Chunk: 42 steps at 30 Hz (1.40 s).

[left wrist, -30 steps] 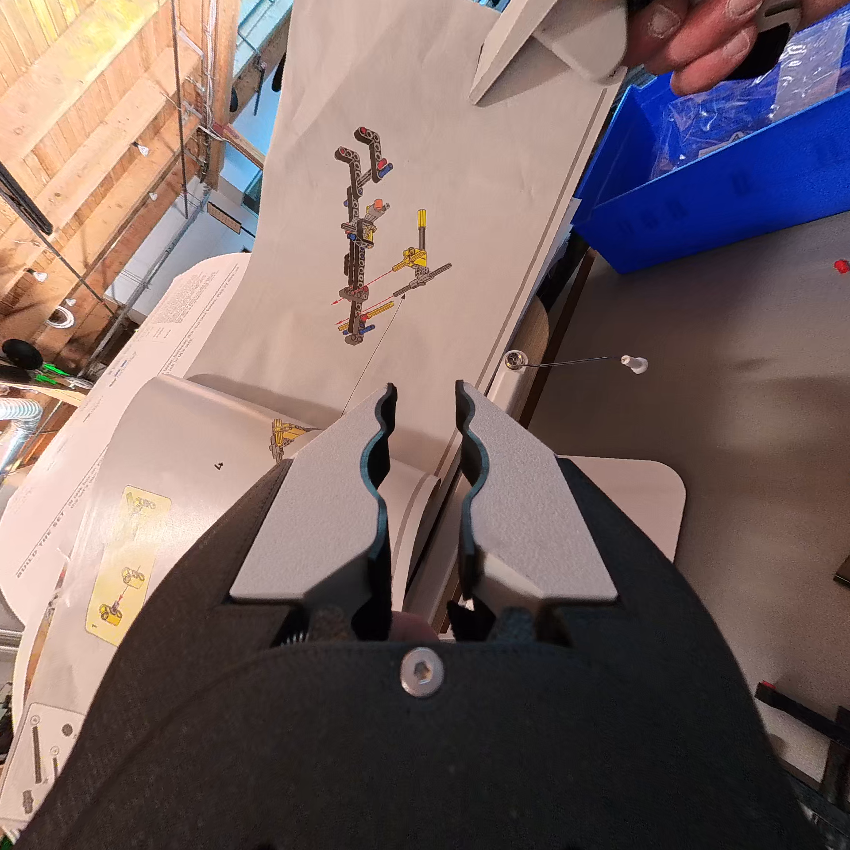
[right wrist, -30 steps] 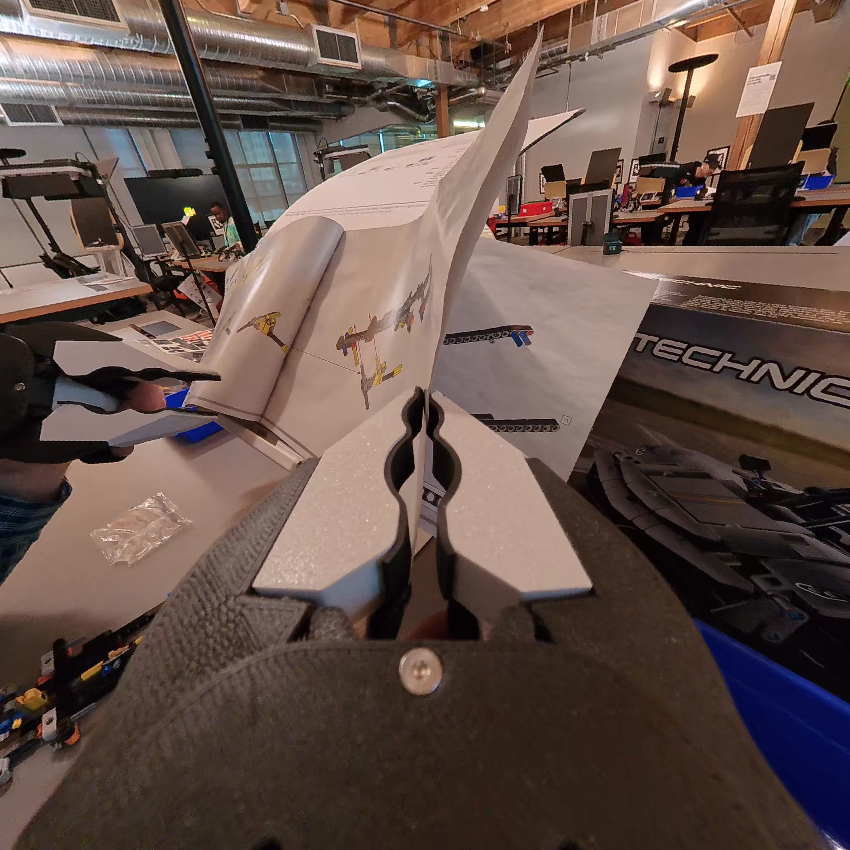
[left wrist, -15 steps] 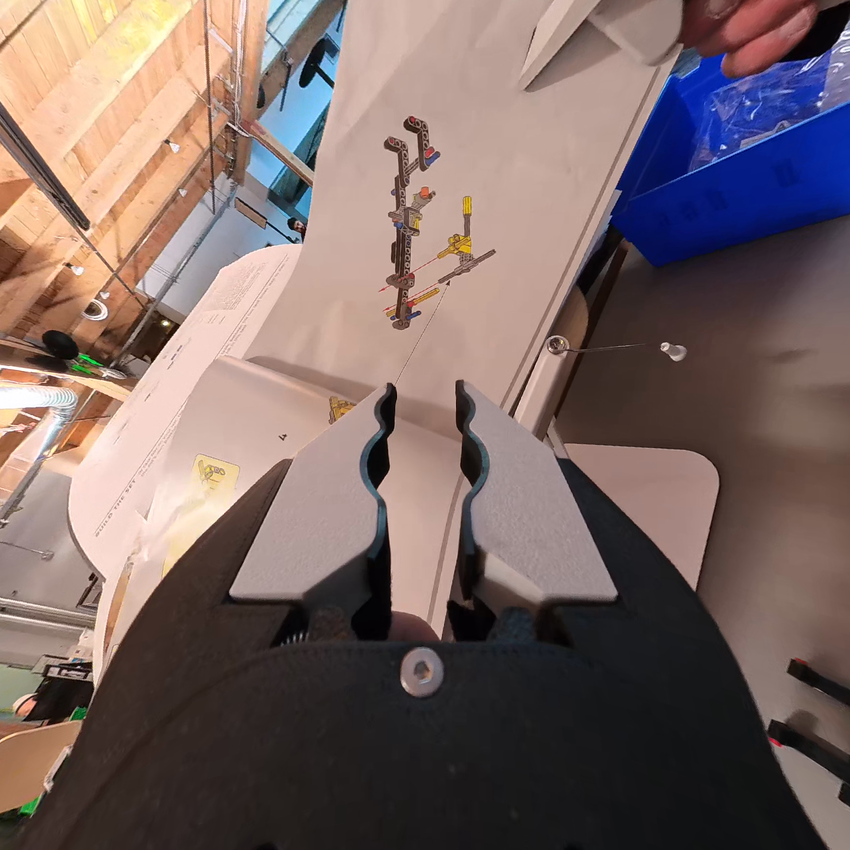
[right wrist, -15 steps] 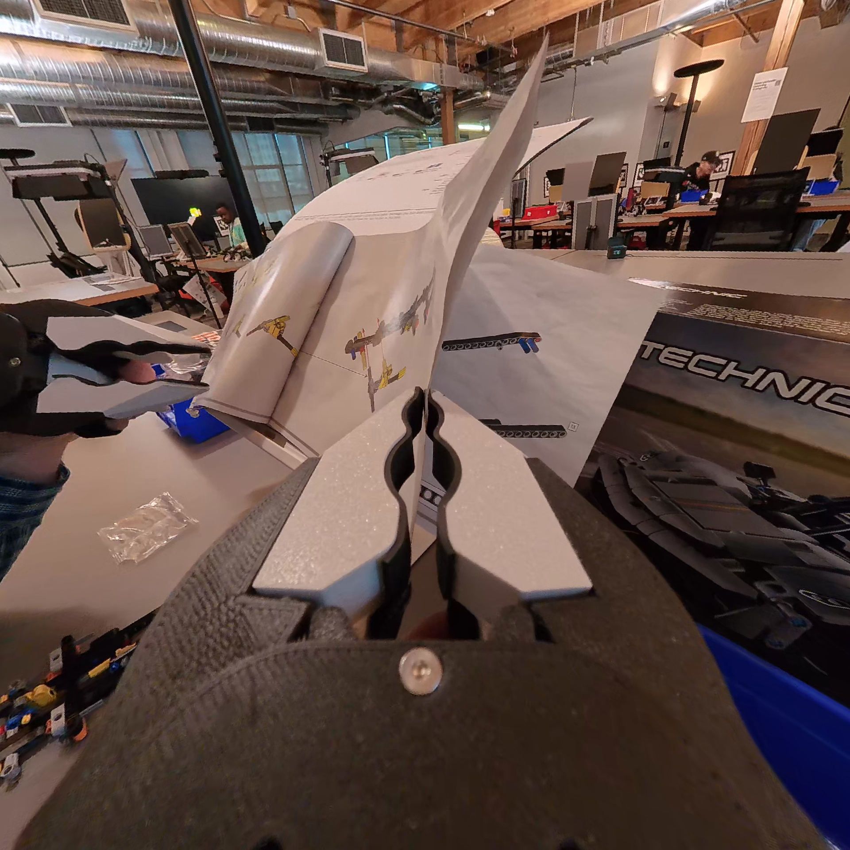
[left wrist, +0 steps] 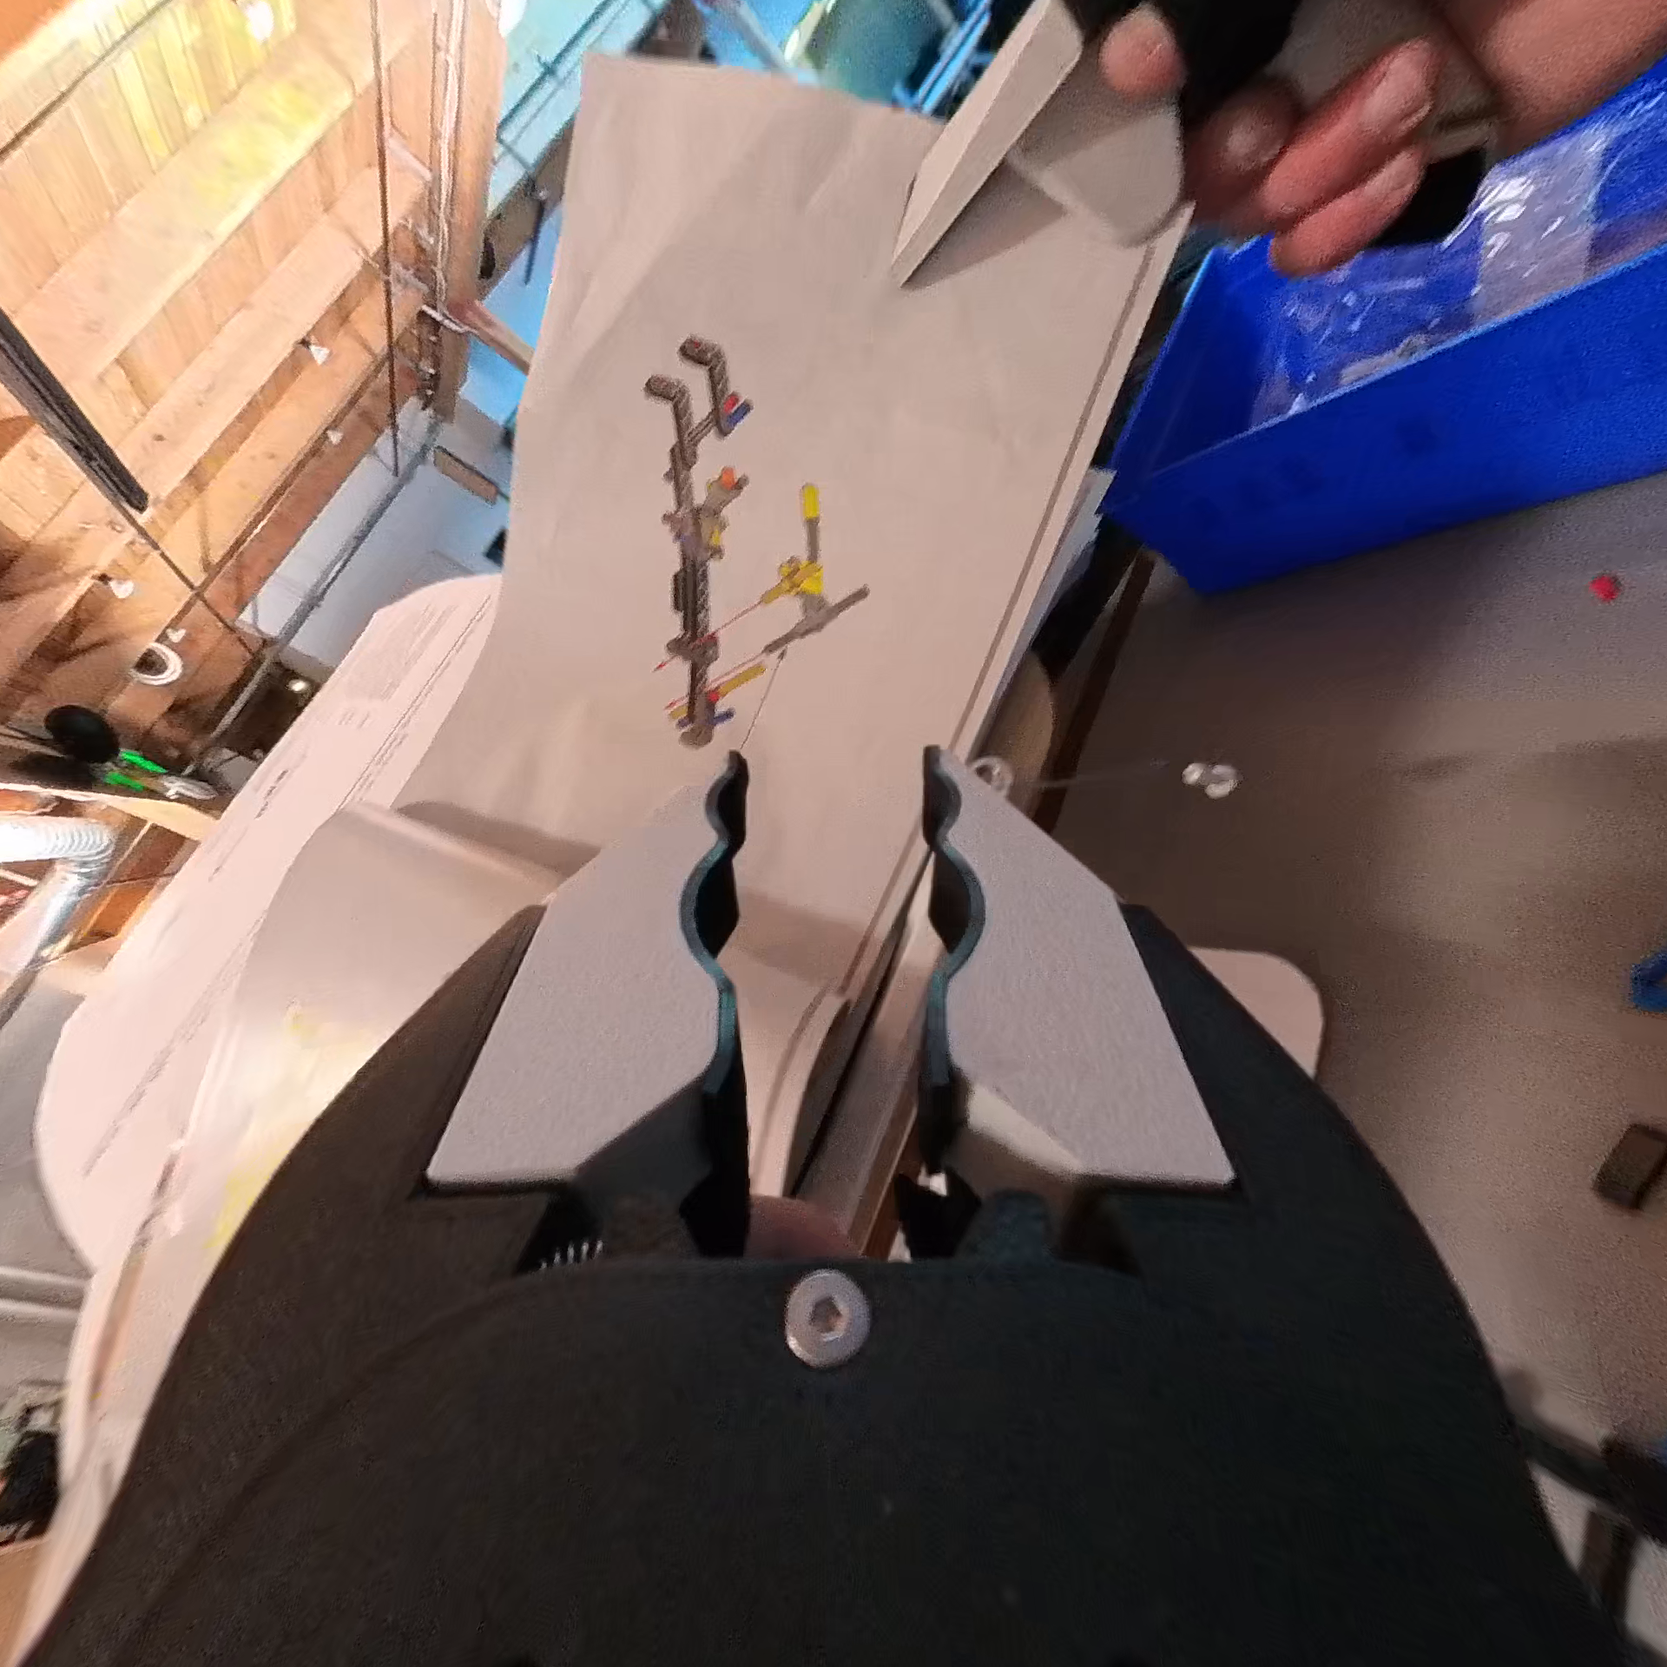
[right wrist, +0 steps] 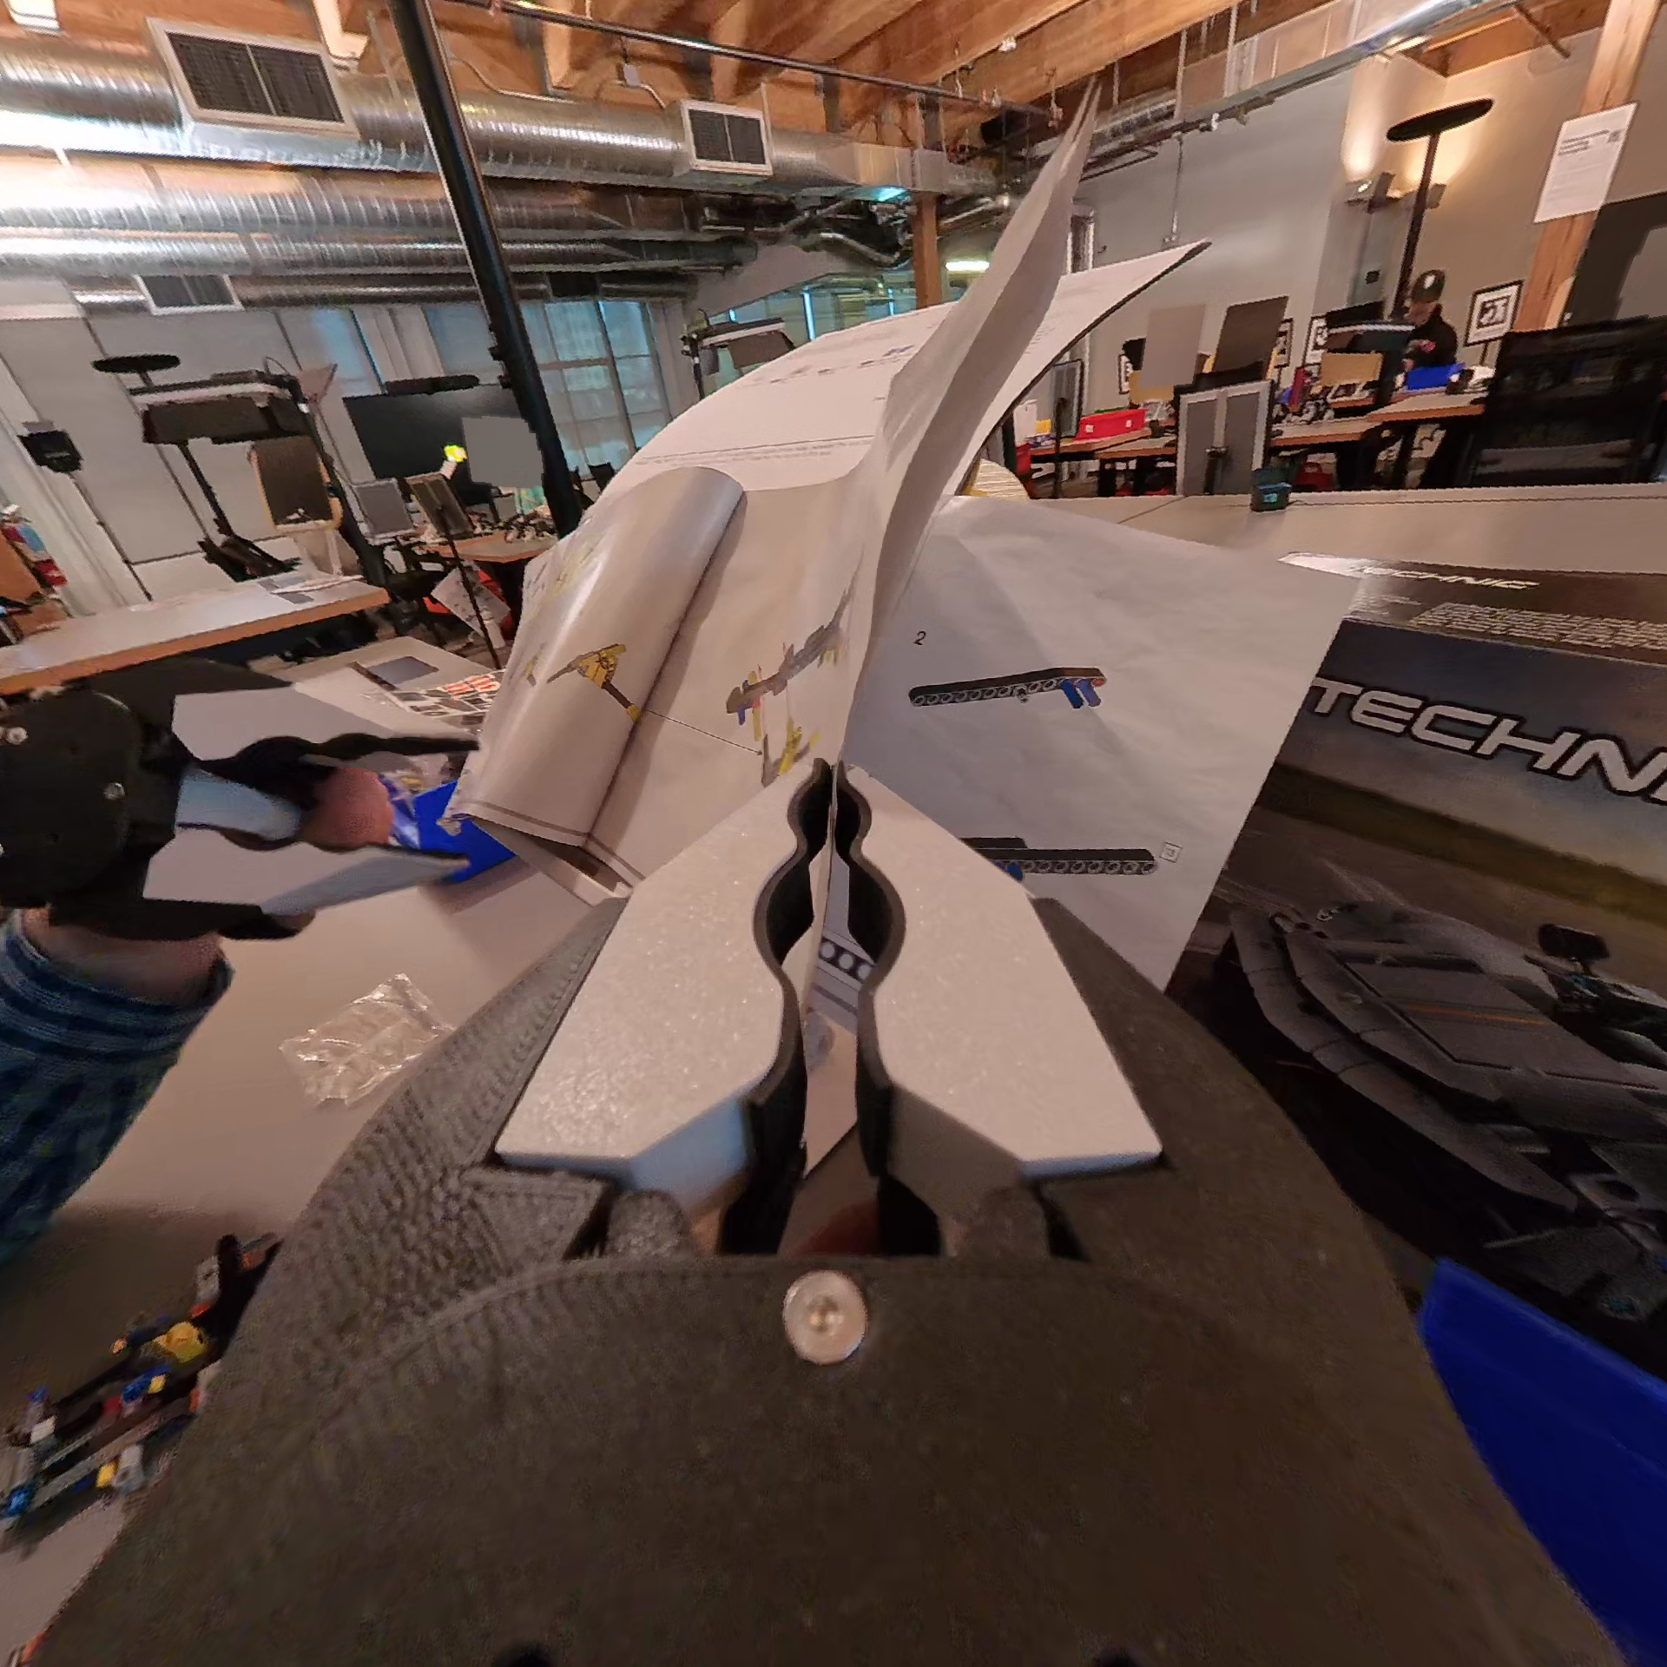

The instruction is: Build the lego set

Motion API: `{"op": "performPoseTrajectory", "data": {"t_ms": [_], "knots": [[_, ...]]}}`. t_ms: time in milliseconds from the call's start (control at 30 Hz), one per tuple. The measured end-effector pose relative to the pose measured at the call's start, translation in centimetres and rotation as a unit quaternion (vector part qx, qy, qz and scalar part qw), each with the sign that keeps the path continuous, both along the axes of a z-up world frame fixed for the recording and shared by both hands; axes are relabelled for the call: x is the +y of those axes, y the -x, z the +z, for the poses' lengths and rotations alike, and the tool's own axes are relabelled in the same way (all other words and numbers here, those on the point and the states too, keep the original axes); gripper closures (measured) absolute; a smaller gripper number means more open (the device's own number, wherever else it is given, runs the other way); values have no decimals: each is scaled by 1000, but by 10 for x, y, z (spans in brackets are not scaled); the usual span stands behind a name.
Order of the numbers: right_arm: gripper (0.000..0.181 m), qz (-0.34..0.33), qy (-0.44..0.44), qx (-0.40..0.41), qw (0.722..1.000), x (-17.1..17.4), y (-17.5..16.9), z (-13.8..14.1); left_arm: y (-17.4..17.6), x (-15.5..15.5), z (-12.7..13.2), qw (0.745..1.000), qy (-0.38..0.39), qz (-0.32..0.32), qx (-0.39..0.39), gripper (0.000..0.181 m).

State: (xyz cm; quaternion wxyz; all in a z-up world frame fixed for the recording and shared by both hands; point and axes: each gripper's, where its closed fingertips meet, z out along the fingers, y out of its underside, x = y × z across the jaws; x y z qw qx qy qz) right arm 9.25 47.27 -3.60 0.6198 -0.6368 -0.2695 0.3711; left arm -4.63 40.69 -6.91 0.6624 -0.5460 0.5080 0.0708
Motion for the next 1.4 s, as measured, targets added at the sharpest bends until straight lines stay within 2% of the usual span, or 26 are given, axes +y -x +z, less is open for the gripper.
{"op": "performPoseTrajectory", "data": {"t_ms": [200,333,567,767,1167,1367,1400], "knots": [[181,29,17,30,999,-3,1,1,-59,5,2,1000,12,-19,-14,132],[181,49,33,52,997,-3,4,1,-100,13,8,997,46,-36,-53,128],[179,102,65,107,987,-7,8,2,-138,37,1,995,63,-25,-68,126],[169,129,88,140,978,-6,6,1,-151,47,-2,996,59,-20,-70,131],[158,159,107,153,970,-9,9,-2,-151,55,1,994,69,-23,-86,147],[158,164,105,150,969,-11,10,-1,-149,48,5,993,67,-55,-85,162],[158,167,105,148,969,-12,10,-1,-149,47,7,992,67,-60,-86,169]]}}
